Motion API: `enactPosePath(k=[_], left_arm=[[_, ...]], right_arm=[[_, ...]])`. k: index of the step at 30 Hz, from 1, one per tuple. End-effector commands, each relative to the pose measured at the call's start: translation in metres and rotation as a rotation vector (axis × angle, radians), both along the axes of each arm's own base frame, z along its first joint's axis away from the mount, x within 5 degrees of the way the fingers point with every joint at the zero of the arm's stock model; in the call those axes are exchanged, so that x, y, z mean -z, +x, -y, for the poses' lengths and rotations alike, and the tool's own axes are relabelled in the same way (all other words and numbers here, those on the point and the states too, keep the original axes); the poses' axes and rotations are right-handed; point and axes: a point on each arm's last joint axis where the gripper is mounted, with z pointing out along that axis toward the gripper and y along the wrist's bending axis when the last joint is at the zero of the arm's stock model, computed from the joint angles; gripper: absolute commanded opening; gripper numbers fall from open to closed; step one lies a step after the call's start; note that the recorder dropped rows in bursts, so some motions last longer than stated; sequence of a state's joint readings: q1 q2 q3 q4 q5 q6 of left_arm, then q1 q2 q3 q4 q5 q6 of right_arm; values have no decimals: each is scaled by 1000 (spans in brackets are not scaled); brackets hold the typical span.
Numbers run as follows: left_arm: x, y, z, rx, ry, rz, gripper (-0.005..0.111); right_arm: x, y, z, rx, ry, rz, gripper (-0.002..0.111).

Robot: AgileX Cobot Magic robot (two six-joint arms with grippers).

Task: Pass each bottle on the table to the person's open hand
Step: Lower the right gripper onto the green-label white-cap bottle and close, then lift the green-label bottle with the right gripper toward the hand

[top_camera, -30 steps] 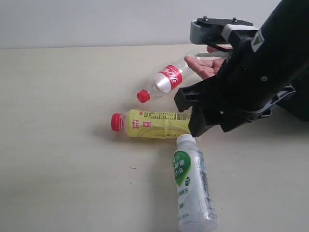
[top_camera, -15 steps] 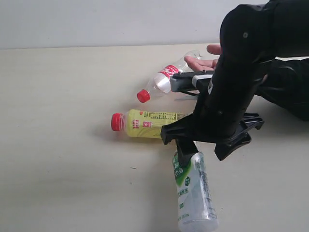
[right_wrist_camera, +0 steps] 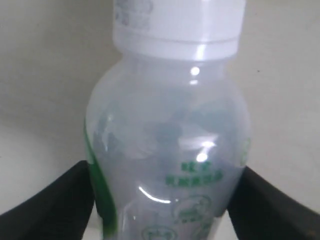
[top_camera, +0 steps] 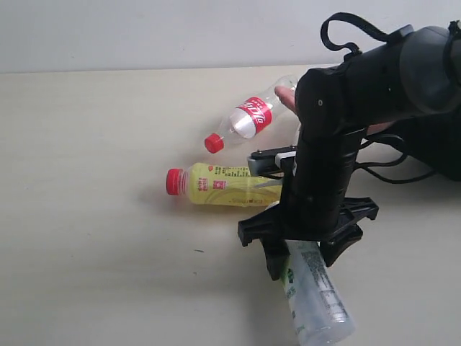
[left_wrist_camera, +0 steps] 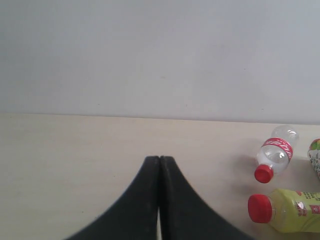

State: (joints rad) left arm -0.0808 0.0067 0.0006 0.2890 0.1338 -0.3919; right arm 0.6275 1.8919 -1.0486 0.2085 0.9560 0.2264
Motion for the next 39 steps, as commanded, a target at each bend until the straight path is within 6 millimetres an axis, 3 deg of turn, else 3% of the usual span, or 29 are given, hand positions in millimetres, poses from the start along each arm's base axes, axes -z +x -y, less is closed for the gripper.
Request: enactPosePath(k=[1, 9, 10, 15, 19, 23, 30, 34, 39], left_arm=[[-1, -1, 0, 0, -7, 9, 0], [-1, -1, 0, 0, -7, 9, 0], [-1, -1, 0, 0, -7, 9, 0], [-1, -1, 0, 0, -7, 9, 0], [-1, -1, 0, 0, -7, 9, 0], [-1, -1, 0, 0, -7, 9, 0], [-1, -1, 0, 0, -7, 9, 0], [-1, -1, 0, 0, -7, 9, 0], [-1, -1, 0, 0, -7, 9, 0]], right_arm=[[2, 0, 0, -22, -7, -10, 56], [-2, -9, 7, -102, -66, -109, 2], [-2, -9, 7, -104, -65, -109, 0], [-3, -11, 8, -125, -67, -128, 0], [-17, -13, 10, -129, -53, -112, 0], [-43, -17, 13, -136, -13, -52, 0], [-106, -35, 25, -146, 90, 111, 0], [-140, -44, 41, -164, 102, 284, 0], [-167, -47, 67, -132, 20, 461, 0]])
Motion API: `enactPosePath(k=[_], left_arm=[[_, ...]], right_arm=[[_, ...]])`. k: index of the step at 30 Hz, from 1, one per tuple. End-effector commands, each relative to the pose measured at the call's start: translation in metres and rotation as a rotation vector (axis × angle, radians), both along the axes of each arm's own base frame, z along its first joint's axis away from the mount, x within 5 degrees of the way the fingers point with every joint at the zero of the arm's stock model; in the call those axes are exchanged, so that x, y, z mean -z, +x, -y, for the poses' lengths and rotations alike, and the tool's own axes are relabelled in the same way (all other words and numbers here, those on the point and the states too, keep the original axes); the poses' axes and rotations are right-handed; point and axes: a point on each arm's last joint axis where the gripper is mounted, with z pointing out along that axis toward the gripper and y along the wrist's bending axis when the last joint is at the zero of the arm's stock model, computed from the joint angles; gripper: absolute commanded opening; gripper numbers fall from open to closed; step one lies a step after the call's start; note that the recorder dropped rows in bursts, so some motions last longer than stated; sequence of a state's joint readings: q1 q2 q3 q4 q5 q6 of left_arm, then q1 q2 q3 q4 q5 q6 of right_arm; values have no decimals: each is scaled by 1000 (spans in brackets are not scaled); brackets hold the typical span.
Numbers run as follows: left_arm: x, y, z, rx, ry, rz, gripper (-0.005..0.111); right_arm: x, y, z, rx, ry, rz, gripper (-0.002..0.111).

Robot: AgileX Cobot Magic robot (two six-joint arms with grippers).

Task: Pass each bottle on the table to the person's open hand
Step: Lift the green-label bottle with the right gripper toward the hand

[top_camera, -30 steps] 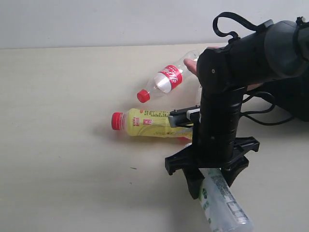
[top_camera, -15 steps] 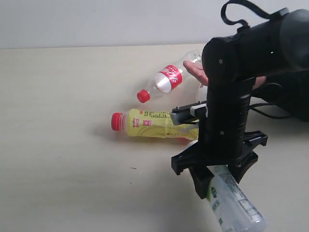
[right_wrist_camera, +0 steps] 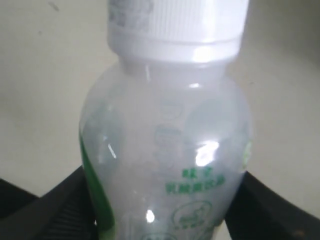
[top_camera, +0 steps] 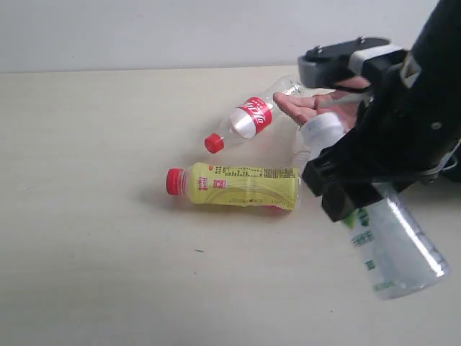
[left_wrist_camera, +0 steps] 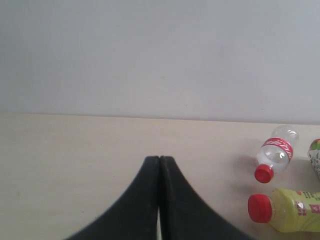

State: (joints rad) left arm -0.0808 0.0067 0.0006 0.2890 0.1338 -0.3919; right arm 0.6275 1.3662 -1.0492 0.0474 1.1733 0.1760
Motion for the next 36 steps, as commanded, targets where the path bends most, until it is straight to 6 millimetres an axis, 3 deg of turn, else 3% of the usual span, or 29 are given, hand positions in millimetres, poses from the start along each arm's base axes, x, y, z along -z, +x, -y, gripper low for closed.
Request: enactPosePath(k=[1, 7, 11, 16, 25, 30, 36], left_arm=[[-1, -1, 0, 0, -7, 9, 0], [-1, -1, 0, 0, -7, 9, 0], [-1, -1, 0, 0, -7, 9, 0], [-1, -1, 0, 0, -7, 9, 0], [-1, -1, 0, 0, -7, 9, 0], [-1, -1, 0, 0, -7, 9, 0], [-1, -1, 0, 0, -7, 9, 0]], right_arm=[[-21, 2, 25, 52, -51, 145, 0], [-17, 24, 60, 152, -72, 137, 0], [-16, 47, 72, 177, -57, 113, 0], [-26, 82, 65, 174, 17, 111, 0], [-27, 150, 44, 144, 26, 113, 0], [-12, 167, 39, 144, 21, 84, 0], [2, 171, 32, 122, 11, 47, 0]])
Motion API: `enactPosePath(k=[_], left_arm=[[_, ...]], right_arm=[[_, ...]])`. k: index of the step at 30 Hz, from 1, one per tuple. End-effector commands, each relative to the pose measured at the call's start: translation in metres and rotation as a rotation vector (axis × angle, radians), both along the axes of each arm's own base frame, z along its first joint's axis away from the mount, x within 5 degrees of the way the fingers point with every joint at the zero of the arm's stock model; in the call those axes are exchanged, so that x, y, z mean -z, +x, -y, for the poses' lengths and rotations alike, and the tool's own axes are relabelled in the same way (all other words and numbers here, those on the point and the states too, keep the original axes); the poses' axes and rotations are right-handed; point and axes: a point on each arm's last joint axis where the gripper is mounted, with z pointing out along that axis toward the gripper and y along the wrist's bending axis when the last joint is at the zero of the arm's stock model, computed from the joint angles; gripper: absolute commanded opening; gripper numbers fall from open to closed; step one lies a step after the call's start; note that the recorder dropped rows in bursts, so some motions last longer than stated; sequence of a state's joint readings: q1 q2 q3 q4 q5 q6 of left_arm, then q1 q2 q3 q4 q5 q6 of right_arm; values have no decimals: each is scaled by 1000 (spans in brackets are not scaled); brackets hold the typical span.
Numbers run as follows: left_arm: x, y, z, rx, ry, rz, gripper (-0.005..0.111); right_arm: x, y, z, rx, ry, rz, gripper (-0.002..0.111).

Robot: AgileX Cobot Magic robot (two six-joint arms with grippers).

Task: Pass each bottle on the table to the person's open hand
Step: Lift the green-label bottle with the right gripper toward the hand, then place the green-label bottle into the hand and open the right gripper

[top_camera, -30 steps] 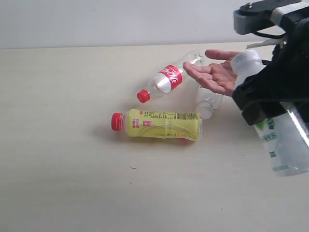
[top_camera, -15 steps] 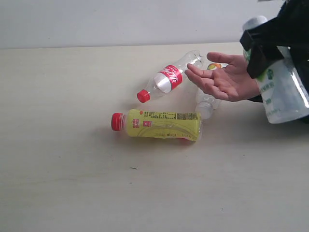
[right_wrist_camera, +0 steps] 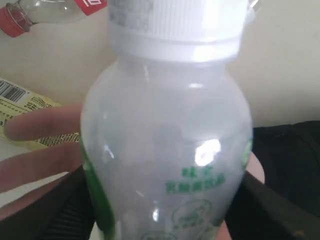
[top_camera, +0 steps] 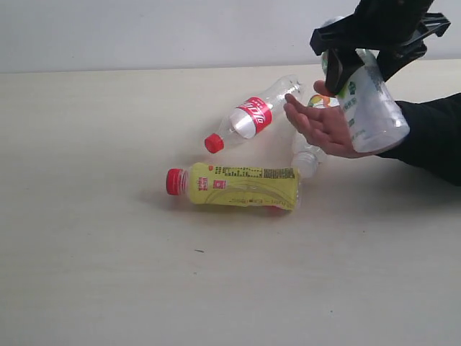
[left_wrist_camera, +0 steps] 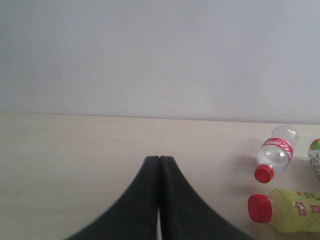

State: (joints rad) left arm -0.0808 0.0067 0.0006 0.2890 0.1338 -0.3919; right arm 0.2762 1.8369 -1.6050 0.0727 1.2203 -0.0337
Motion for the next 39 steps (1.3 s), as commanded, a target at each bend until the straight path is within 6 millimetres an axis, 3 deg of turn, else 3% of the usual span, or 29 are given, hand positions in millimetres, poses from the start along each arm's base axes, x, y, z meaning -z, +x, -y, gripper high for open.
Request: enactPosePath(k=[1, 9, 15, 18, 23, 26, 32, 39], left_arm=[[-1, -1, 0, 0, -7, 9, 0], [-1, -1, 0, 0, -7, 9, 0], [-1, -1, 0, 0, -7, 9, 0], [-1, -1, 0, 0, -7, 9, 0], [-1, -1, 0, 0, -7, 9, 0], [-1, -1, 0, 0, -7, 9, 0], [-1, -1, 0, 0, -7, 9, 0], [-1, -1, 0, 0, -7, 9, 0]], right_arm=[[4, 2, -6, -33, 0, -7, 0], [6, -1, -13, -47, 1, -14, 0], [17, -3, -12, -32, -18, -52, 3], [19, -3, -12, -30, -21, -55, 14], [18, -3, -12, -28, -11, -57, 46], [18, -3, -13, -32, -10, -57, 60], [19, -3, -12, -55, -17, -54, 75], [17, -3, -11, -58, -31, -45, 78]])
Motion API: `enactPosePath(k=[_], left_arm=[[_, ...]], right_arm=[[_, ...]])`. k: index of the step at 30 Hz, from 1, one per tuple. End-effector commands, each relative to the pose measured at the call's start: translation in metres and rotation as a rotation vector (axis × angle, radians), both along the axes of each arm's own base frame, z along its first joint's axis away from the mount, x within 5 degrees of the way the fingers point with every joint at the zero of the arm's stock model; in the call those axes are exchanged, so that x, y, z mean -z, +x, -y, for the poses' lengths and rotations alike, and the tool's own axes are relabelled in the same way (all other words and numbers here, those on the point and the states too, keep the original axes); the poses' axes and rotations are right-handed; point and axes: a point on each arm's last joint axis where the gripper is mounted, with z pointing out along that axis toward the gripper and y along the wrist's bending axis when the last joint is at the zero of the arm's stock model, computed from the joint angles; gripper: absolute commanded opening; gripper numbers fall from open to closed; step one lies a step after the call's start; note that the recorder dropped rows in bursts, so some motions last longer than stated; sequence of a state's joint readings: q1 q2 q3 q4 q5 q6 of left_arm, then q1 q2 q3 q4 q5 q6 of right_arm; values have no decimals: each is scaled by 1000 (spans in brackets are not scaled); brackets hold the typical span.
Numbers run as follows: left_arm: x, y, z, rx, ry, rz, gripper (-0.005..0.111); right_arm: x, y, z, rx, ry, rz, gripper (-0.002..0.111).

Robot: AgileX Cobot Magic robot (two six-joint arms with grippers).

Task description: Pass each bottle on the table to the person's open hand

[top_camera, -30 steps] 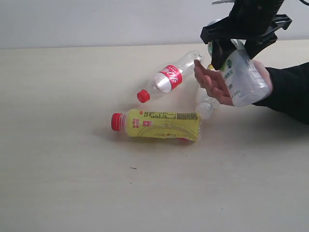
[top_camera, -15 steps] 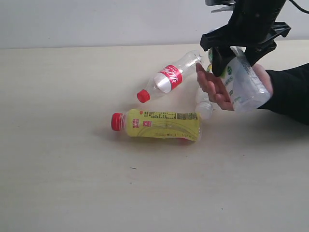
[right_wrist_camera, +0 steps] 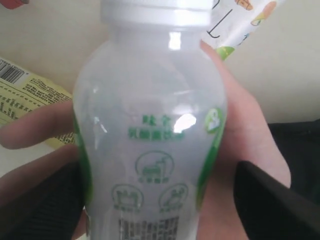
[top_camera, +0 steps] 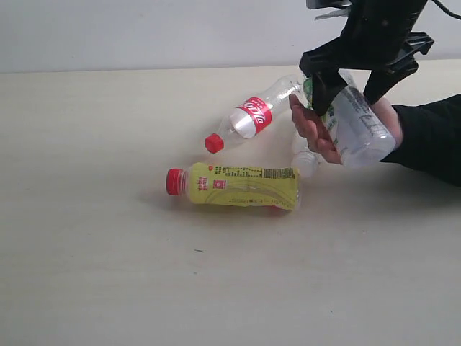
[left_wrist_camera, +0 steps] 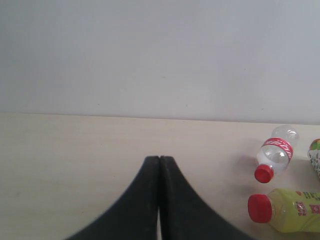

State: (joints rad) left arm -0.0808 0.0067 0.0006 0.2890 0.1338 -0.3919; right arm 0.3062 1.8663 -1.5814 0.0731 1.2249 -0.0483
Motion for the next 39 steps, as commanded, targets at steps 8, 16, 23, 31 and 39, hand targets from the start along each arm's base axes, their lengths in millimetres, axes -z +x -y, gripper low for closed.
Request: enactPosePath(k=[8, 16, 23, 31, 39], left_arm=[[-1, -1, 0, 0, -7, 9, 0], [-1, -1, 0, 0, -7, 9, 0], [-1, -1, 0, 0, -7, 9, 0], [-1, -1, 0, 0, -7, 9, 0], [-1, -1, 0, 0, -7, 9, 0]], right_arm=[[-54, -24, 9, -42, 14, 153, 76], [-111, -134, 30, -69, 202, 275, 9], [-102, -272, 75, -32, 365, 745, 0], [-66, -339, 100, -38, 422, 1039, 0], [-29, -343, 102, -37, 390, 984, 0]])
